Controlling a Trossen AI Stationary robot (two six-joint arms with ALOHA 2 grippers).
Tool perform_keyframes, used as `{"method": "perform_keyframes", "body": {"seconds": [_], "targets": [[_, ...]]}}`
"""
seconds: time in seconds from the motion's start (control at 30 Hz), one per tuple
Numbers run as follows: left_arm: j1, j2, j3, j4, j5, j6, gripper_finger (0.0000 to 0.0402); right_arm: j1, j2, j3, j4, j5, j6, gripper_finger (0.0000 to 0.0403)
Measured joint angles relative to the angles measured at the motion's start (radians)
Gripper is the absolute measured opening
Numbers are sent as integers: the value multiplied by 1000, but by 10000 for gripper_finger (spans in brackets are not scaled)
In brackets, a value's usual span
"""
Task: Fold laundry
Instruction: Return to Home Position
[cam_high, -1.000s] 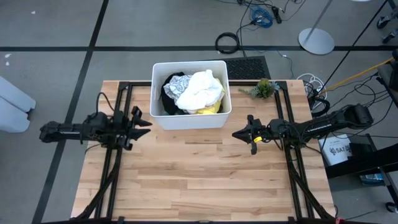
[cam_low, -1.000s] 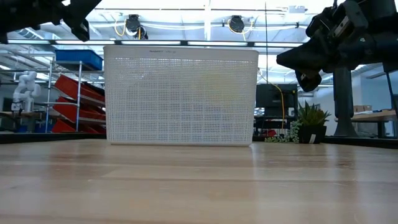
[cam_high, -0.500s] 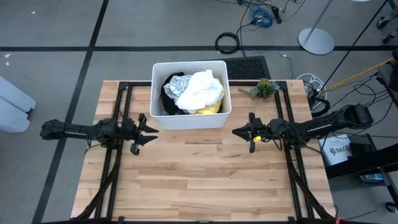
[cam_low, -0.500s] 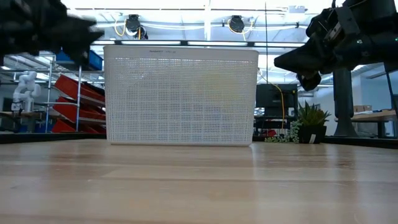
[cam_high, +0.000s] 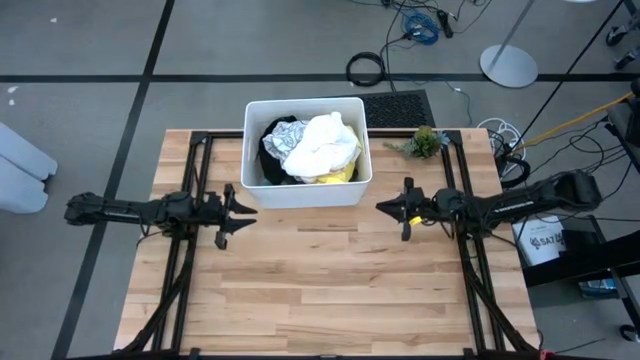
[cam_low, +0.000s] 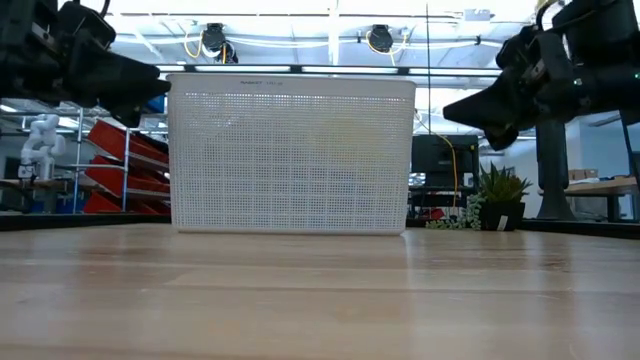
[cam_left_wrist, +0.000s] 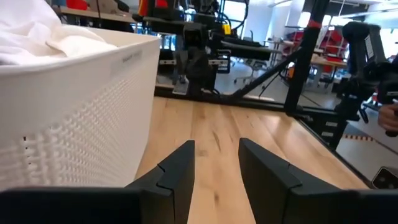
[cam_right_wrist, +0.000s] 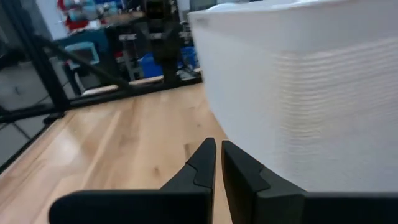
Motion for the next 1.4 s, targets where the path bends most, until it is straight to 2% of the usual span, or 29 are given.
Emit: {"method": "perform_keyframes", "body": {"seconds": [0.2, 0.5, 0.77, 0.87, 0.97, 1.03, 1.17, 1.27, 1.4], "targets": [[0, -33, 0, -31, -7, -5, 131, -78, -150, -51, -28, -106, 14, 16], [0, -37, 0, -41, -25, -6, 131, -109, -461, -54, -352, -128, 8, 16], [0, -38, 0, -63, -40, -6, 131, -109, -749, -54, -617, -44, -5, 16], [0, -38, 0, -58, -66, -6, 131, -109, -828, -54, -691, 18, -11, 16], [0, -38, 0, -55, -104, -5, 131, -109, -878, -55, -746, 83, -2, 16], [0, -38, 2, -56, -136, -1, 131, -109, -893, -70, -723, 100, -2, 16], [0, -38, 5, -53, -168, 23, 131, -108, -891, -78, -698, 74, -19, 16], [0, -38, 6, -54, -177, 29, 131, -108, -872, -78, -710, 6, -61, 16], [0, -38, 7, -46, -130, 29, 131, -108, -832, -78, -712, 1, -120, 16]]}}
